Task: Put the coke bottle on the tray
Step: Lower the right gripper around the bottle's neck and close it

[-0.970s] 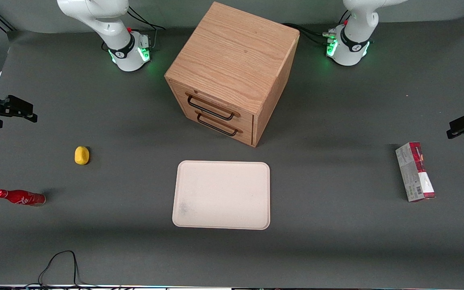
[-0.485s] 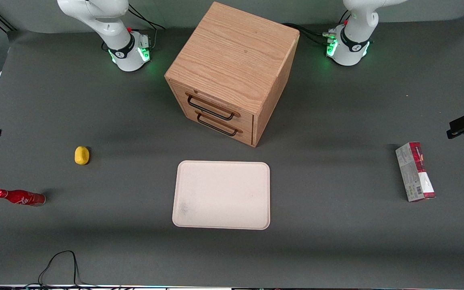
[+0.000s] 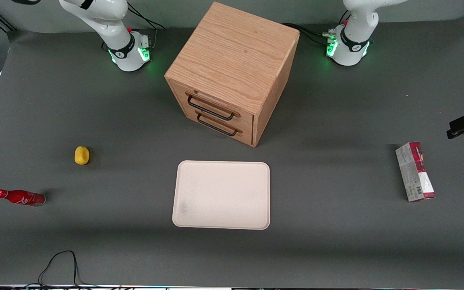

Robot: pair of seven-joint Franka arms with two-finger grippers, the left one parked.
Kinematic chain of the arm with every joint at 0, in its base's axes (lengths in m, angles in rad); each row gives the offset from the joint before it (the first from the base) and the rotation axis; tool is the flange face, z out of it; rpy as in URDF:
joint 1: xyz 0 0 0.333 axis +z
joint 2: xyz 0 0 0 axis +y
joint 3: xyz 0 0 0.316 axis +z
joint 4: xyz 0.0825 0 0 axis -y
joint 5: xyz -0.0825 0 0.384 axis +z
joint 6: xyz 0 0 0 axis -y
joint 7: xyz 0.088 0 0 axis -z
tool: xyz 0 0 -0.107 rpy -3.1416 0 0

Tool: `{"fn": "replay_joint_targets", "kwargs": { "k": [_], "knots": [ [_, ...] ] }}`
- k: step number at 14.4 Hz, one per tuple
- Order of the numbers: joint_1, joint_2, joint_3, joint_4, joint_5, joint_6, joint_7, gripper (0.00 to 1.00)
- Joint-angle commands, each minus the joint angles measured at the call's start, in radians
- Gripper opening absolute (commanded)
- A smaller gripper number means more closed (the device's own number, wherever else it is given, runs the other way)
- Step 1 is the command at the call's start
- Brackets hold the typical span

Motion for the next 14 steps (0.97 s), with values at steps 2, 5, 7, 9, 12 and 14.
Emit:
{"fn": "replay_joint_targets", "kwargs": {
  "k": [2,5,7,9,12,14],
  "knots": [
    [-0.042,0.093,0.010,0.134,0.043,-0.024,-0.048,1.00],
    [-0.042,0.130,0.010,0.120,0.043,-0.016,-0.121,1.00],
    [-0.042,0.168,0.010,0.111,0.043,0.008,-0.140,1.00],
    [-0.042,0.185,0.010,0.068,0.043,0.067,-0.141,1.00],
    [-0.035,0.188,0.010,-0.017,0.045,0.192,-0.141,1.00],
    [-0.032,0.207,0.011,-0.063,0.046,0.248,-0.129,1.00]
  ]
}}
